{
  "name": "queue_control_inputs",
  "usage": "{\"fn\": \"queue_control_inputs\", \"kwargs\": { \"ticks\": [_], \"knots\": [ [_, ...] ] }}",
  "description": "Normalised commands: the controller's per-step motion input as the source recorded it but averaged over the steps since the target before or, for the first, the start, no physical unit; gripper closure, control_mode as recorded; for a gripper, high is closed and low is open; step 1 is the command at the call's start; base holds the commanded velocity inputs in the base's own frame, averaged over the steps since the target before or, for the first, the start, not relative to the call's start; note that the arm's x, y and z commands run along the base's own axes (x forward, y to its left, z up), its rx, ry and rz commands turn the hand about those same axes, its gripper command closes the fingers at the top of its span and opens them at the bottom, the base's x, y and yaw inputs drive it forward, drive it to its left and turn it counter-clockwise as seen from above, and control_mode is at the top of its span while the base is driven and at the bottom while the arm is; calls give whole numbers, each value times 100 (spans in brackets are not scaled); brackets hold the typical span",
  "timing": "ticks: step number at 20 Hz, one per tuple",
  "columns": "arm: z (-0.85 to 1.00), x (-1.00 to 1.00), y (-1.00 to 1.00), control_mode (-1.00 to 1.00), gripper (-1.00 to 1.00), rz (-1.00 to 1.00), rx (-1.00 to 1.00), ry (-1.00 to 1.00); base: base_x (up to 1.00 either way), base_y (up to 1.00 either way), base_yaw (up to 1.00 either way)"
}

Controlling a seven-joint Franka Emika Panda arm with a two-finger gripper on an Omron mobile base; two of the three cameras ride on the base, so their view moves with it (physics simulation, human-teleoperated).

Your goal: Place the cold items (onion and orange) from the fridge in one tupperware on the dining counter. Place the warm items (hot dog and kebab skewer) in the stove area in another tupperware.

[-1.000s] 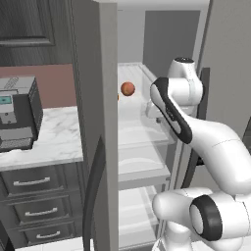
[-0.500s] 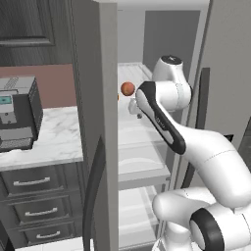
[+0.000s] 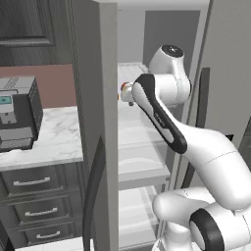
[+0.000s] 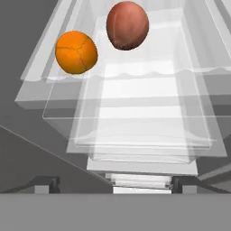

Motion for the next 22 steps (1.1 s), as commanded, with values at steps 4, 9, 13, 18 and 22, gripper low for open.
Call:
{"fn": "queue_control_inputs", "kwargs": {
  "ticks": [4, 9, 13, 18, 22],
  "knots": [
    [0, 36, 14, -100, -100, 0, 14, -12, 0, 0, 0],
    [2, 45, 26, -100, -100, 0, 11, -8, 0, 0, 0],
    [3, 46, 47, -100, -100, 0, 1, 0, 0, 0, 0],
    [0, 55, 21, -100, -100, 0, 0, 0, 0, 0, 0],
    [0, 51, 0, -100, -100, 2, -7, 0, 0, 0, 0]
  ]
}}
